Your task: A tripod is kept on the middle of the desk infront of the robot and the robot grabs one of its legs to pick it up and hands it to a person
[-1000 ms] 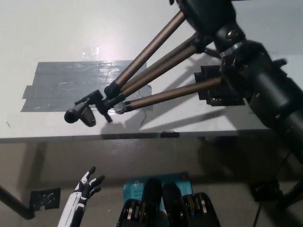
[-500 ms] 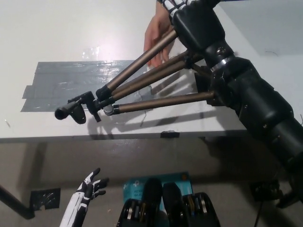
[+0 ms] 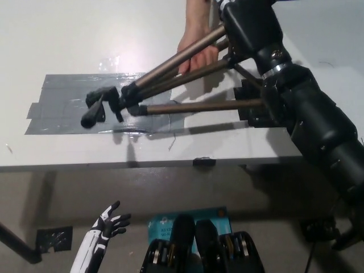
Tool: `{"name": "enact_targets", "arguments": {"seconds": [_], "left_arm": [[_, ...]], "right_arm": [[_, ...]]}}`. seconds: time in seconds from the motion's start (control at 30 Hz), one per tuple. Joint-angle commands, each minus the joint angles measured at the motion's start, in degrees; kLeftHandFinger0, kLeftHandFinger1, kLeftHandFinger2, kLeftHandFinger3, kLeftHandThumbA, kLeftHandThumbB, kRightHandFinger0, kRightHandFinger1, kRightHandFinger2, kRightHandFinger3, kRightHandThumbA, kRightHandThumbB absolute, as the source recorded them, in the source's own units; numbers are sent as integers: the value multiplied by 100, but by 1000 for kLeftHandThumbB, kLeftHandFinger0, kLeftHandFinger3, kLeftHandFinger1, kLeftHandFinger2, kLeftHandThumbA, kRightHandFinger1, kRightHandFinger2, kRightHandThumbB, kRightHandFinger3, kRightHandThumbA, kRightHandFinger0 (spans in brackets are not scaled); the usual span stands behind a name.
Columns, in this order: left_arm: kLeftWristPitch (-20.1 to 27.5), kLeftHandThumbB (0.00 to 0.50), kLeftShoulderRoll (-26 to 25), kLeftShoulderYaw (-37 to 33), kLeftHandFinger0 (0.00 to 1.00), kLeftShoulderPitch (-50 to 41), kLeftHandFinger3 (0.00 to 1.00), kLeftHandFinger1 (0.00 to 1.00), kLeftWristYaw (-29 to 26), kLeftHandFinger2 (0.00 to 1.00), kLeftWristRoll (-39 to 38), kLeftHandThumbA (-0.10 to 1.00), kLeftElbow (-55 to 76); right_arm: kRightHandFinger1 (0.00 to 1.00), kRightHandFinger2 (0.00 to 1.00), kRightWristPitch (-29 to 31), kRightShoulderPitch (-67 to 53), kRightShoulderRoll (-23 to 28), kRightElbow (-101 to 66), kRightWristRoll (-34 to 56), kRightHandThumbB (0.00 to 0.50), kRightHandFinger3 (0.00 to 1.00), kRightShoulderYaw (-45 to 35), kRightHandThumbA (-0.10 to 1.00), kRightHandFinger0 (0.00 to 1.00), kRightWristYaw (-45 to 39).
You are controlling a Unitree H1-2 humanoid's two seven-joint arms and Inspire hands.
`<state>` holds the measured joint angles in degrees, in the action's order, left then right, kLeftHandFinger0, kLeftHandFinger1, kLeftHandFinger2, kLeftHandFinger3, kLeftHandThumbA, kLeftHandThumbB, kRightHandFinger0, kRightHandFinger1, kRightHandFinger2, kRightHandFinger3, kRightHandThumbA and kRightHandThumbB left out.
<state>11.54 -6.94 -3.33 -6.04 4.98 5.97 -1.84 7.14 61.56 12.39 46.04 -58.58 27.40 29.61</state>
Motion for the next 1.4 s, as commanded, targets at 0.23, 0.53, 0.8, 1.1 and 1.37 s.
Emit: {"name": "enact_targets", "arguments": {"seconds": [0.23,0.53,0.8,1.1,1.37], "left_arm": [[-200,52,-56,-67,811,-32,943,784,101,792,-49,914,262],[-30,31,-132,-69,791,39,963,816,67,830,85,981,224],[178,140,-98,-31,1000,133,1000,1000,-52,1000,153,1000,83],[131,170,-126,24,1000,311,1000,1000,-94,1000,183,1000,70],[169,159,-109,73,1000,452,1000,1000,-171,1000,206,1000,-17]], "right_arm": [[1000,1000,-913,74,298,-2099,1485,494,1000,-443,614,1000,-3321],[1000,1000,-2289,41,1113,-4643,3751,500,1000,3,783,1000,-6725],[1000,1000,-3033,-43,1761,-6645,5450,500,1000,-477,954,1000,-6867],[1000,1000,-3088,-1059,2378,-8033,6568,492,1000,-1561,1000,1000,-5800],[1000,1000,-2999,-2657,2591,-9149,6992,474,1000,-2340,1000,1000,-4732]]}}
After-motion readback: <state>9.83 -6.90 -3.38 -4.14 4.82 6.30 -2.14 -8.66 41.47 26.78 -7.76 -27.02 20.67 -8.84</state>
